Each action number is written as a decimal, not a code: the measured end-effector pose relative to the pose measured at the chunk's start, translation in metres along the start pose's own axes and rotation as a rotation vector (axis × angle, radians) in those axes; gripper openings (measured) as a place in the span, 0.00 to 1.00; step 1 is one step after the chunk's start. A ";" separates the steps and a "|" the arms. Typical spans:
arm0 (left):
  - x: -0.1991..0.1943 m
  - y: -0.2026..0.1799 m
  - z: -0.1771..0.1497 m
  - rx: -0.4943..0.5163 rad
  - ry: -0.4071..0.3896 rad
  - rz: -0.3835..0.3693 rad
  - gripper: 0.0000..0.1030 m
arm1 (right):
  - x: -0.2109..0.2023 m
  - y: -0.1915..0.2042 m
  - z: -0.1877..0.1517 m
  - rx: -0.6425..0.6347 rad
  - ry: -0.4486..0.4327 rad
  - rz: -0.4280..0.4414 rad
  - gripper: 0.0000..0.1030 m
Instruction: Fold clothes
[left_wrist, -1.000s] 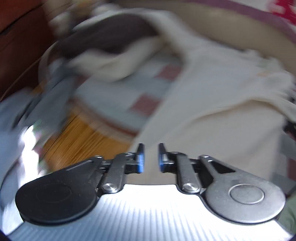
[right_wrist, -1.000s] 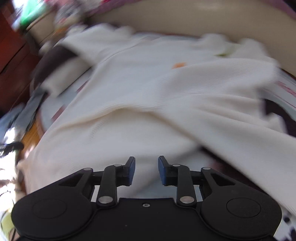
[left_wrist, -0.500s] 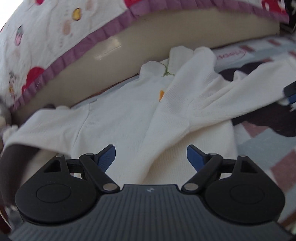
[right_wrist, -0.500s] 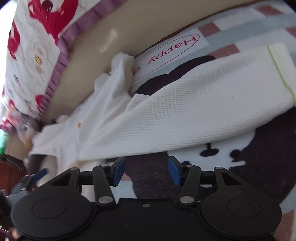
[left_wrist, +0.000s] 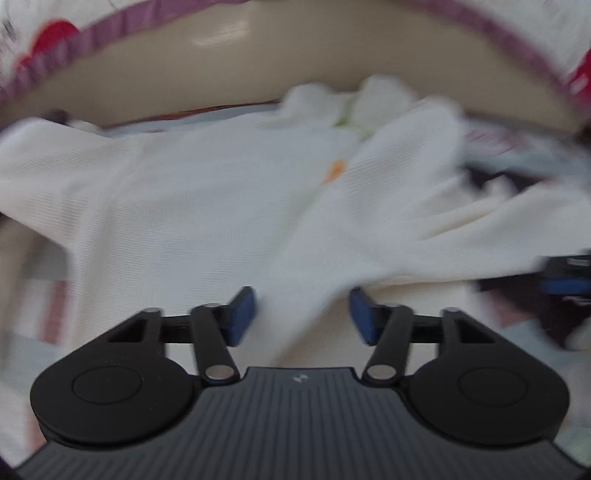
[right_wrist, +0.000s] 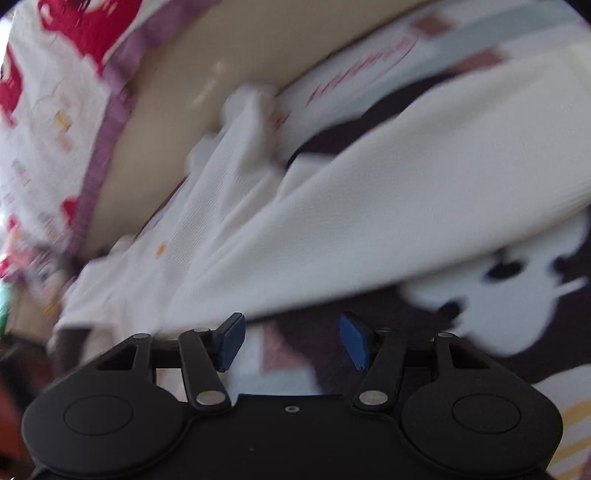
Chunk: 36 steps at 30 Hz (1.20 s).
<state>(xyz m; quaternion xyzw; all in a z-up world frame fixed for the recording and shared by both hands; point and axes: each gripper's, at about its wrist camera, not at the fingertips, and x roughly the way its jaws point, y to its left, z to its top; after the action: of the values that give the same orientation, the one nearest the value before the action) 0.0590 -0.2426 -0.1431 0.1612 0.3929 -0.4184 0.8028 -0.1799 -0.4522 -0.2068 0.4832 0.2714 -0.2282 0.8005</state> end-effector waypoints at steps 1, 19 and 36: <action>-0.003 0.000 -0.003 0.011 -0.002 -0.008 0.70 | -0.004 -0.001 -0.001 -0.010 -0.061 -0.049 0.60; -0.019 0.003 -0.012 0.152 -0.163 0.182 0.07 | 0.006 0.022 -0.007 -0.297 -0.377 -0.246 0.06; -0.094 0.051 -0.001 -0.070 -0.374 -0.091 0.78 | -0.037 0.237 0.021 -0.624 -0.384 0.277 0.05</action>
<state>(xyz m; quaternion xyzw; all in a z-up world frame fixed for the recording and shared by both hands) 0.0672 -0.1594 -0.0753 0.0349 0.2581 -0.4630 0.8472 -0.0543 -0.3653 -0.0201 0.1971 0.1049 -0.1107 0.9684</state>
